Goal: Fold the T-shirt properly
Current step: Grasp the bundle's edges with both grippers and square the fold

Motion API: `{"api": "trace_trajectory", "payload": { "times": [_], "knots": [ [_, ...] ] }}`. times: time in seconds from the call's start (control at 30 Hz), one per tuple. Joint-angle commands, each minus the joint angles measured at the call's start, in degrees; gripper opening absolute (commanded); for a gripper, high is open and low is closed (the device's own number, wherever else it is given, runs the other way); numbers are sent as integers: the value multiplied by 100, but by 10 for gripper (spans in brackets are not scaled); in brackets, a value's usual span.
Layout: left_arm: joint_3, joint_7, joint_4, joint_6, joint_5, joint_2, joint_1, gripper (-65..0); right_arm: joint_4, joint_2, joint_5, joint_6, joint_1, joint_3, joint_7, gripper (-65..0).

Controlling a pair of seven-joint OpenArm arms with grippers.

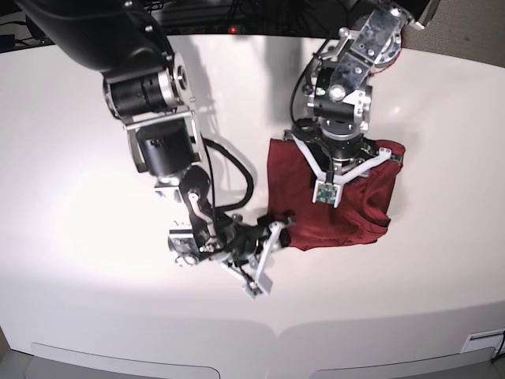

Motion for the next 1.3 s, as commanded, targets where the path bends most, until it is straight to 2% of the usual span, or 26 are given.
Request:
{"api": "trace_trajectory", "payload": {
  "times": [0.0, 0.17, 0.3, 0.4, 0.6, 0.8, 1.0, 1.17, 1.27],
  "knots": [
    [-4, -153, 105, 22, 105, 20, -76, -484, 85, 68, 68, 47, 98, -37, 151, -434],
    [-4, -168, 57, 20, 107, 0, -76, -484, 87, 396, 68, 47, -256, -286, 166, -434],
    [-4, -332, -74, 26, 151, -170, -79, -484, 293, 654, 278, 47, -514, -538, 52, -434],
    [-4, -393, -136, 26, 302, -271, -92, -484, 791, 815, 308, 47, -817, -756, -22, -434],
    [-52, -599, -428, 24, 302, -426, -131, -485, 1998, 997, 367, 47, -1499, -957, -540, -434],
    [-50, -632, -1193, 22, 304, -424, -219, -485, 3069, 1298, 1102, 47, -2232, -962, -1106, -434],
    [-46, -782, -1539, 0, 308, -424, -466, -485, 4002, 1593, 1217, 47, -3008, -962, -1185, -434],
    [-28, -949, -1534, -688, 280, -170, -651, -485, 4444, 1611, 1237, 47, -3554, -962, -1180, -434],
    [-24, -1038, -1534, -861, 46, 33, -669, -485, 4605, 1611, 1257, 47, -3779, -962, -1189, -434]
  ]
}}
